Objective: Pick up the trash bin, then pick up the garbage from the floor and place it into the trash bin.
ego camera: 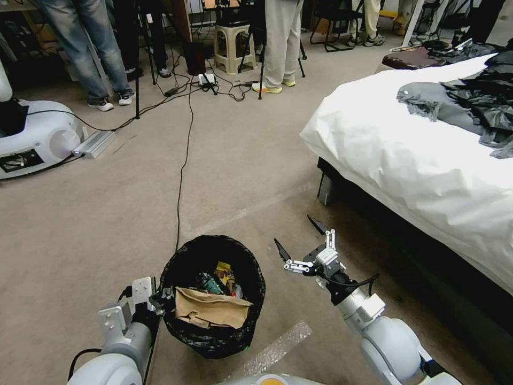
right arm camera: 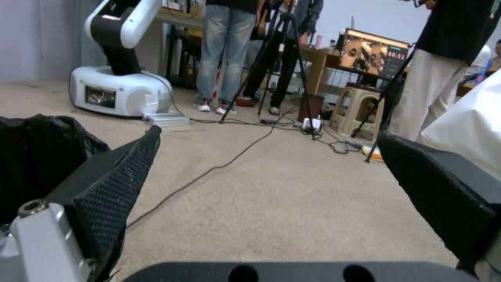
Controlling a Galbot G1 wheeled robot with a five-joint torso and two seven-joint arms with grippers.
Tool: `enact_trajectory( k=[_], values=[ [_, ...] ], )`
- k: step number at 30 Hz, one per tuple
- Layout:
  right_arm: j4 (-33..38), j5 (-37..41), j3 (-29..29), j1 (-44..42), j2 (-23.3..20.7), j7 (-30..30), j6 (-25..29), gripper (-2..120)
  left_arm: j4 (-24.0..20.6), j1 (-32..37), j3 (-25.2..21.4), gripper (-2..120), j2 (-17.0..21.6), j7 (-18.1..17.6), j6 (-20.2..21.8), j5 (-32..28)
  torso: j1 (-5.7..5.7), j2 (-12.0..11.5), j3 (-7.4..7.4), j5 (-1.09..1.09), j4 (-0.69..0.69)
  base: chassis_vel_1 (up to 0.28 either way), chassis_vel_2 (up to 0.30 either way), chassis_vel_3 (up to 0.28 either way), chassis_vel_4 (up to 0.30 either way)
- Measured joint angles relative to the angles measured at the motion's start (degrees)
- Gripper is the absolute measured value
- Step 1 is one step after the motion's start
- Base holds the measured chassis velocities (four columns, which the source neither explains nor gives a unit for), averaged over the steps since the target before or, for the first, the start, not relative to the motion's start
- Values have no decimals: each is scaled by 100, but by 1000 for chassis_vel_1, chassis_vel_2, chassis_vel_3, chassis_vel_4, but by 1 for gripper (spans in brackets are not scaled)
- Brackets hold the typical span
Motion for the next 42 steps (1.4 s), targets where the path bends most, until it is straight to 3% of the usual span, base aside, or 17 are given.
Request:
enact_trajectory(
  k=[14, 27, 38, 40, 42],
  values=[
    [-33, 0, 12, -23, 48, -28, 31, 100, -12, -100, 29, 0, -3, -111, 128, -445, 0, 0, 0, 0, 0, 0, 0, 0, 0],
    [-10, -15, 95, -166, 88, -180, 130, 100, 742, -597, 58, 0, -28, -189, 112, -704, 0, 0, 0, 0, 0, 0, 0, 0, 0],
    [0, -16, 125, -235, 99, -270, 169, 100, 880, -774, 77, 35, -9, -128, 50, -821, 0, 0, 0, 0, 0, 0, 0, 0, 0],
    [0, -23, 127, -253, 109, -290, 175, 100, 883, -790, 62, 47, 0, -127, 29, -864, 0, 0, 0, 0, 0, 0, 0, 0, 0],
    [0, -26, 127, -256, 113, -295, 177, 100, 882, -791, 57, 49, 2, -125, 24, -873, 0, 0, 0, 0, 0, 0, 0, 0, 0]
  ],
)
